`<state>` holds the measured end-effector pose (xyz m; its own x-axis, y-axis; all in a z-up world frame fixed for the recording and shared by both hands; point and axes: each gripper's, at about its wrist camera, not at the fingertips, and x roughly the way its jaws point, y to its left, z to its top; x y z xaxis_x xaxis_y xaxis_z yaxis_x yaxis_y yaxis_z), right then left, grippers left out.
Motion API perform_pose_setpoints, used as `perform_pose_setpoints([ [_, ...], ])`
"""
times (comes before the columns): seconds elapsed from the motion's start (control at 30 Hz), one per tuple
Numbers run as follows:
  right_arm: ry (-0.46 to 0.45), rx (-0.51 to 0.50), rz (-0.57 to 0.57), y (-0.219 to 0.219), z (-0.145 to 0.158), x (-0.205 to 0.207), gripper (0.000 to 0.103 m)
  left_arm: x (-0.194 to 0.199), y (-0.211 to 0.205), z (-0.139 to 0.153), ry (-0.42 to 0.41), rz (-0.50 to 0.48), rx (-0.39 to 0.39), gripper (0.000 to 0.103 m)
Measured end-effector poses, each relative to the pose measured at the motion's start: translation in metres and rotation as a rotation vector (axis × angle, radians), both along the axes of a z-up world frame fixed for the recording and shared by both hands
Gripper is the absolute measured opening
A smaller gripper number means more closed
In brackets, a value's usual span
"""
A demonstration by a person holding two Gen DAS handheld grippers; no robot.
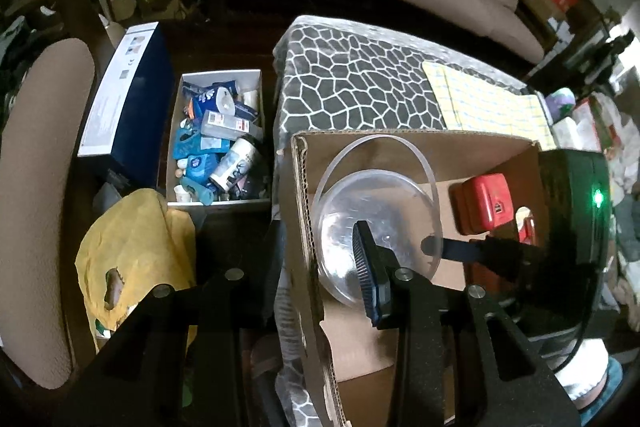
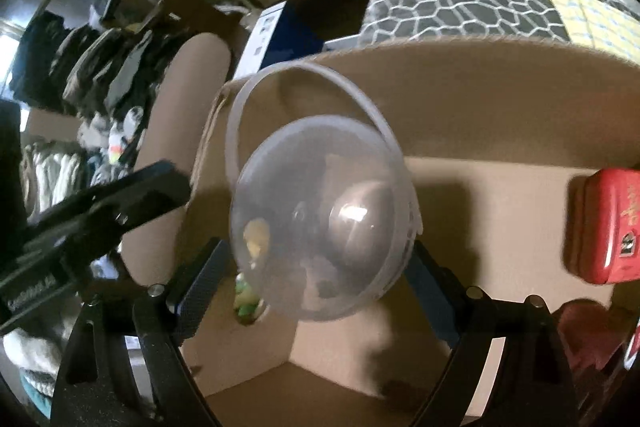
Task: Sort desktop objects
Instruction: 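Lower the bucket into the box and open the left tool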
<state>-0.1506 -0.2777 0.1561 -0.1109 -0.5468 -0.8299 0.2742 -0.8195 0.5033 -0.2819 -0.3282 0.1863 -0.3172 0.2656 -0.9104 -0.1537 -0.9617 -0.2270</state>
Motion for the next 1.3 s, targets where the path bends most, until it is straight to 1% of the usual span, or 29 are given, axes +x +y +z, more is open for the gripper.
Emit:
perform_pose_setpoints([
  [0.07, -0.013, -0.003, 0.013, 0.001, -0.001, 0.004, 0.091, 0.001, -0.002, 0.001, 0.002, 0.007, 0.000, 0.032],
  [0.17, -0.045, -0.041, 0.029, 0.007, 0.001, 0.011, 0.091, 0.003, -0.005, 0.001, 0.001, 0.012, 0.003, 0.032],
  [0.23, -0.042, -0.035, 0.035, 0.009, 0.005, 0.014, 0.091, 0.003, -0.005, 0.000, -0.002, 0.012, 0.001, 0.032],
  [0.3, -0.044, -0.023, 0.010, 0.015, 0.007, 0.013, 0.091, 0.005, -0.004, 0.000, -0.004, 0.011, 0.003, 0.032],
  [0.4, -0.056, -0.043, -0.068, 0.030, 0.009, 0.008, 0.091, 0.009, -0.001, 0.000, -0.003, -0.002, 0.000, 0.032],
  [0.43, -0.053, -0.046, -0.086, 0.033, 0.010, 0.008, 0.091, 0.010, 0.000, 0.001, -0.001, -0.005, -0.003, 0.032],
  [0.53, 0.005, -0.049, -0.136, 0.045, 0.021, 0.007, 0.091, 0.012, 0.001, 0.003, 0.003, -0.007, -0.002, 0.032],
  [0.6, 0.033, -0.081, -0.169, 0.053, 0.028, 0.003, 0.091, 0.013, 0.002, 0.003, 0.003, -0.008, 0.001, 0.032],
  [0.7, 0.056, -0.120, -0.188, 0.058, 0.035, -0.001, 0.091, 0.014, 0.004, 0.004, 0.005, -0.013, 0.000, 0.032],
  [0.73, 0.049, -0.107, -0.183, 0.055, 0.034, -0.002, 0.091, 0.014, 0.005, 0.004, 0.003, -0.015, 0.000, 0.032],
  [0.8, 0.022, -0.048, -0.181, 0.051, 0.027, -0.003, 0.091, 0.014, 0.007, 0.003, 0.001, -0.019, -0.004, 0.032],
  [0.83, -0.001, -0.042, -0.176, 0.051, 0.021, -0.002, 0.091, 0.014, 0.008, 0.002, 0.000, -0.021, -0.010, 0.032],
  [0.93, -0.049, -0.053, -0.173, 0.049, 0.008, 0.001, 0.091, 0.015, 0.008, 0.000, 0.000, -0.018, -0.019, 0.036],
  [1.1, -0.142, -0.075, -0.147, 0.038, -0.008, 0.007, 0.091, 0.017, 0.009, -0.006, -0.013, -0.022, -0.015, 0.036],
  [1.2, -0.216, -0.125, -0.150, 0.031, -0.019, 0.007, 0.091, 0.019, 0.010, -0.008, -0.020, -0.029, -0.010, 0.036],
  [1.23, -0.240, -0.138, -0.156, 0.028, -0.022, 0.006, 0.091, 0.019, 0.011, -0.009, -0.020, -0.028, -0.014, 0.032],
  [1.3, -0.241, -0.133, -0.170, 0.025, -0.025, 0.004, 0.091, 0.018, 0.008, -0.009, -0.016, -0.017, -0.025, 0.031],
])
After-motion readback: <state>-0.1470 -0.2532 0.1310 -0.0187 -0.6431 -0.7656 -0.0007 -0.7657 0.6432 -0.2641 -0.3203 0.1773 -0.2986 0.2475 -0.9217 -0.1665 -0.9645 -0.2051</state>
